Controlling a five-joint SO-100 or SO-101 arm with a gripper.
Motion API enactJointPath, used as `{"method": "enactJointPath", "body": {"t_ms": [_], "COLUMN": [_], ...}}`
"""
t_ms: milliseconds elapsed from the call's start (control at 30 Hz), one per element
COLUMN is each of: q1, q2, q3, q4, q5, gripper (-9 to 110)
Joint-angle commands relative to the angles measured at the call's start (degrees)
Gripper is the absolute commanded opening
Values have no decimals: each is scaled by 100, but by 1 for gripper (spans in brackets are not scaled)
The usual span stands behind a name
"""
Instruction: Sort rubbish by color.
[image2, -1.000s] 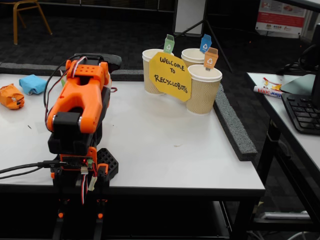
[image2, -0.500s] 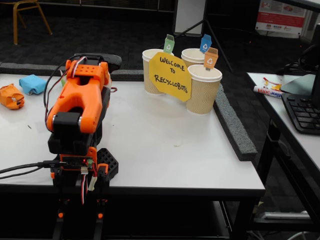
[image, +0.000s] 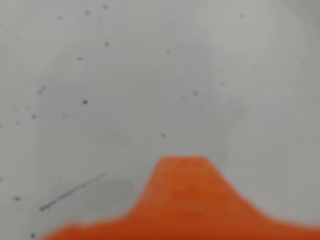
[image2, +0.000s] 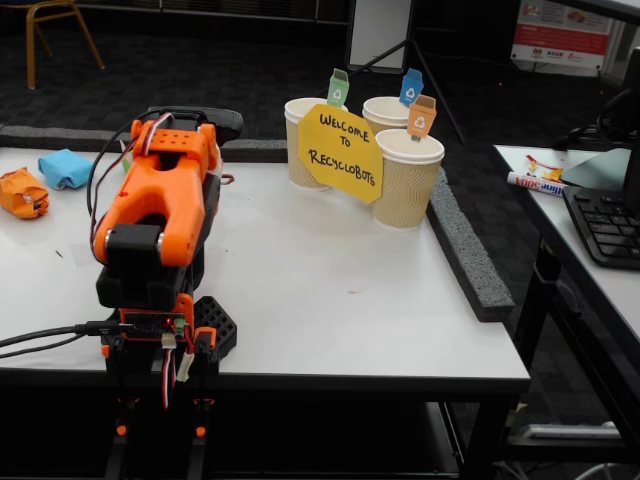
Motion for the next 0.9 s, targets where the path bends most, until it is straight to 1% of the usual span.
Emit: {"method": "enactJointPath", "body": {"t_ms": [0,167,400,500,600,733,867], "q1": [35,158,264,281,26,-255,-316], "q2": [167,-668,-2145,-2294,-2303,-2303,-2303], "q3": [-633,-1564,-3516,-4166,-4641,-5098,-5423], "q4": [-246,-492,-413,-272,105,536,879], "q5": [-114,-114,-123,-123,-123,-123,-123], "gripper": [2,3,4,5,5,4,5]}}
